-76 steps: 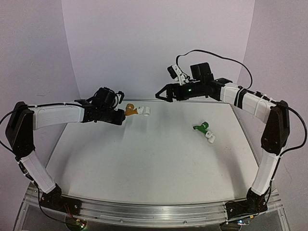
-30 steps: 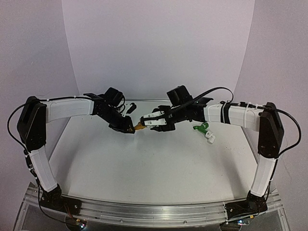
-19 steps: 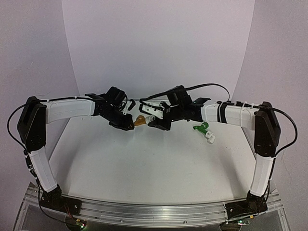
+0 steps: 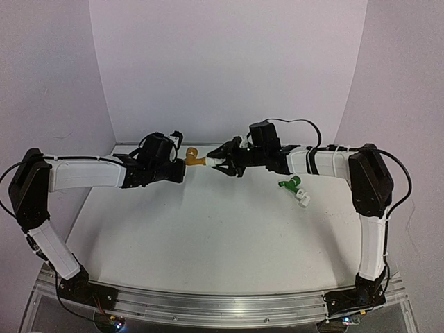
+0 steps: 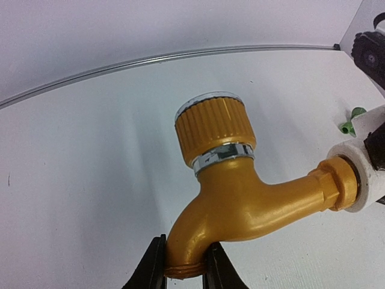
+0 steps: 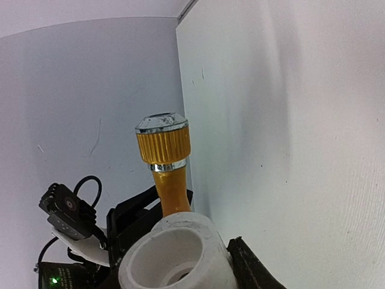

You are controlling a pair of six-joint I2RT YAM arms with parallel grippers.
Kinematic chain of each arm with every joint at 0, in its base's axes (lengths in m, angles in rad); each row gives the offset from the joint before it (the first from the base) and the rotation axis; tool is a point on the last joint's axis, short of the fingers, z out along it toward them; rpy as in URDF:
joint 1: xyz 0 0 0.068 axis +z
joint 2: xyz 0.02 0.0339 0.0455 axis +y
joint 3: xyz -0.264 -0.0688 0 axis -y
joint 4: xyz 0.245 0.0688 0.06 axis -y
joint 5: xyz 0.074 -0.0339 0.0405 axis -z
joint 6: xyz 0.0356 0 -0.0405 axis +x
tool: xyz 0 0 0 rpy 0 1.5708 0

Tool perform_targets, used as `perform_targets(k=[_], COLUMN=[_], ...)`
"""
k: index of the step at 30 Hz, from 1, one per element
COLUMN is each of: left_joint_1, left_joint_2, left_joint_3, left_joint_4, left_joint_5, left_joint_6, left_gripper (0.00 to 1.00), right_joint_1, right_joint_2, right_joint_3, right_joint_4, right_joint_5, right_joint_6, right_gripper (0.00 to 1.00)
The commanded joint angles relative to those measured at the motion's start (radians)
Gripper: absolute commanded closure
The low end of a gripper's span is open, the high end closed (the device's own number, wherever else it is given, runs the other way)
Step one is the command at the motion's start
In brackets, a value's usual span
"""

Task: Install the water faucets
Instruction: Screw the water faucet onto the adaptor.

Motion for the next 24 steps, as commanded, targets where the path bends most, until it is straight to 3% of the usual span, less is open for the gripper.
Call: perform_targets(k=[1,5,8,13,20,24], left_joint_1=[0.022,0.028,0.041,0.071,0.105,0.105], left_joint_2=[-0.096,-0.098,-0.089,-0.078,-0.029,0.031], left_joint_3=[-0.009,0.008,0.020,0.051,0.148,0.214], left_joint_4=[0.134,0.046,-0.018,-0.114,-0.259,-0.364], left_joint_5=[-0.096,-0.080,-0.038,0.100,0.403,0.522], left_joint_6=[-0.059,-0.074,-0.079,-0.070,-0.010,0.016], left_gripper=[1.00,1.00,1.00,1.00,1.00,1.00], right_joint_1=[-0.020,-0.041,-0.052,-0.053,-0.022,0.039], right_joint_2=[-0.035,-0.088,-0.144,-0.227,-0.303,-0.316], right_joint_3=[0.005,0.014,0.019,0.071,0.014,-0.018], right_joint_4=[0.098,0.022,-0.085,-0.396,-0.441,-0.431], right_joint_5=[-0.037,-0.065,-0.090,0.061,0.177,0.207], right_joint_6=[0.129,-0.192,-0.545,-1.189,-1.895,-2.159], right_gripper=[0.74,0.28,0.06,0.02,0.07,0.07])
